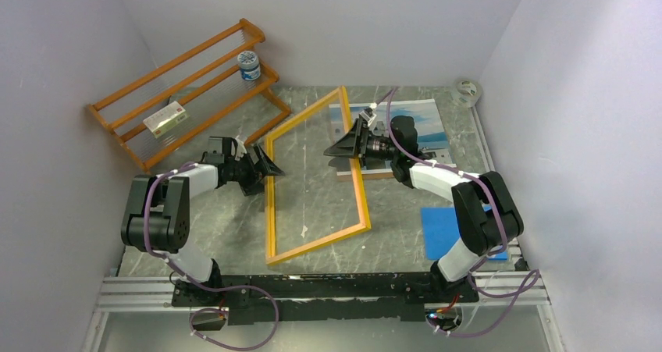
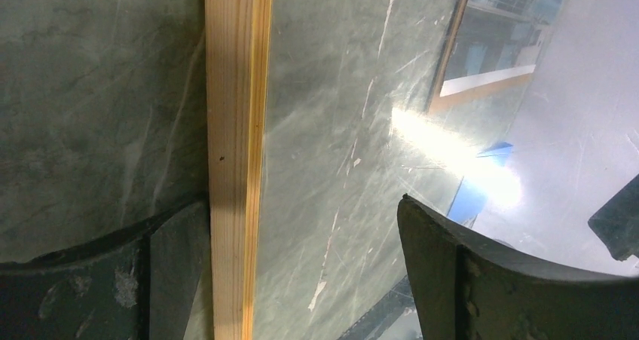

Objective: Put the photo into the frame
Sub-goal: Pick up the photo frame from the center of the board.

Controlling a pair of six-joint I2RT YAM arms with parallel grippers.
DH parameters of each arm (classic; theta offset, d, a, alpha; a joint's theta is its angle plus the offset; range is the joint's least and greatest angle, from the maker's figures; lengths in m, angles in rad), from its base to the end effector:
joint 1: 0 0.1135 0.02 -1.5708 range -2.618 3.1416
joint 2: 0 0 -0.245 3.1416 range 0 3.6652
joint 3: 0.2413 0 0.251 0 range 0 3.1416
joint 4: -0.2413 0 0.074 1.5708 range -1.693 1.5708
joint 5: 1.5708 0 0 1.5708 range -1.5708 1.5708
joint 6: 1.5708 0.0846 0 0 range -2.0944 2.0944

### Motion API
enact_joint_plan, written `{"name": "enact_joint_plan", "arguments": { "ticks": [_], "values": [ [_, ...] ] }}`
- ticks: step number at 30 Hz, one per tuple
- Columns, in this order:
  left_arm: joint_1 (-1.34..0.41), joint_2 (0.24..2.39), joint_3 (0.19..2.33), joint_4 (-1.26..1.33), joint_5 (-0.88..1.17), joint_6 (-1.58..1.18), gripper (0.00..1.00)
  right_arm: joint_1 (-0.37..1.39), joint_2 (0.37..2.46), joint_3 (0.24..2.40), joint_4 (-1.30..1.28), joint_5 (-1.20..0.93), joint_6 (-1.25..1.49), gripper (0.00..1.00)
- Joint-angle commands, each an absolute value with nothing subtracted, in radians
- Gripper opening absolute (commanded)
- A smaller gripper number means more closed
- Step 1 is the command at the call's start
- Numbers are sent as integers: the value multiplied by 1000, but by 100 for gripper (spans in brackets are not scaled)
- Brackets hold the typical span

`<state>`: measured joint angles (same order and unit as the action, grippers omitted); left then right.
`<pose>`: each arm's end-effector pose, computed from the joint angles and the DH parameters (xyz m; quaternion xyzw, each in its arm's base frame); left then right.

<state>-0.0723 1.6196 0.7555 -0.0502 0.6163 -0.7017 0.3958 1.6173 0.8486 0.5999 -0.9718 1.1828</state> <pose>0.3188 -0.0721 0.0985 -0.1862 0.8880 -0.3818 0.1761 0.3128 0.2064 0.2115 -0.0191 0.7396 0.6562 0.1484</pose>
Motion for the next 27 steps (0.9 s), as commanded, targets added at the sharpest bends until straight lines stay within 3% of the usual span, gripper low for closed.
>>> {"name": "enact_joint_plan", "arguments": {
  "ticks": [1, 6, 10, 15, 24, 27],
  "values": [
    [-73, 1553, 783, -50, 666, -721, 94, 409, 1579, 875, 677, -956, 1208, 82],
    [-65, 1514, 844, -188, 593, -657, 94, 408, 1566, 871, 768, -973, 1294, 79],
    [-60, 1475, 897, -299, 512, -603, 94, 407, 1566, 884, 834, -985, 1360, 70],
    [-60, 1480, 903, -330, 501, -584, 94, 408, 1556, 911, 715, -973, 1292, 73],
    [-60, 1538, 837, -241, 551, -626, 94, 407, 1561, 908, 643, -953, 1217, 70],
    [-60, 1561, 842, -267, 538, -613, 94, 407, 1550, 914, 605, -943, 1190, 73]
  ]
}}
